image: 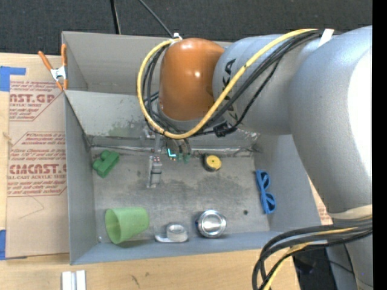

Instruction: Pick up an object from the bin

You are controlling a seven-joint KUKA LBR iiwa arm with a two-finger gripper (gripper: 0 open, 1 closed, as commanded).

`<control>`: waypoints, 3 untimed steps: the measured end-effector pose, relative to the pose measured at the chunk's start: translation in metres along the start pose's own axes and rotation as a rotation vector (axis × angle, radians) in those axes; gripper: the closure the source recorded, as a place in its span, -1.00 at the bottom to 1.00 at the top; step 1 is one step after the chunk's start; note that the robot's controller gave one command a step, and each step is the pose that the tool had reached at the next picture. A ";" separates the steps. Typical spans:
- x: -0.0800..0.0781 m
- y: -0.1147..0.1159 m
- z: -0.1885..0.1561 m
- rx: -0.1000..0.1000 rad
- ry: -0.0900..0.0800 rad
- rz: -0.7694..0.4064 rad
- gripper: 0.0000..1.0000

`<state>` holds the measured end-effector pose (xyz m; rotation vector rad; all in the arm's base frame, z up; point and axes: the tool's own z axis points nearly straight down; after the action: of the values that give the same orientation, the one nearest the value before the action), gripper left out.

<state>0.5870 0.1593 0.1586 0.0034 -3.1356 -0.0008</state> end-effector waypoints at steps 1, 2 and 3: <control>0.066 0.025 0.083 0.001 -0.004 -0.055 -1.00; 0.096 0.067 0.089 -0.001 -0.009 -0.177 -1.00; 0.094 0.062 0.089 0.005 -0.010 -0.172 1.00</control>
Offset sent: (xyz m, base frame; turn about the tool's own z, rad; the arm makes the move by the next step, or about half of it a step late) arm -0.0648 0.0231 -0.0798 -0.0512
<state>0.4920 0.2213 0.0702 0.2743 -3.1332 0.0062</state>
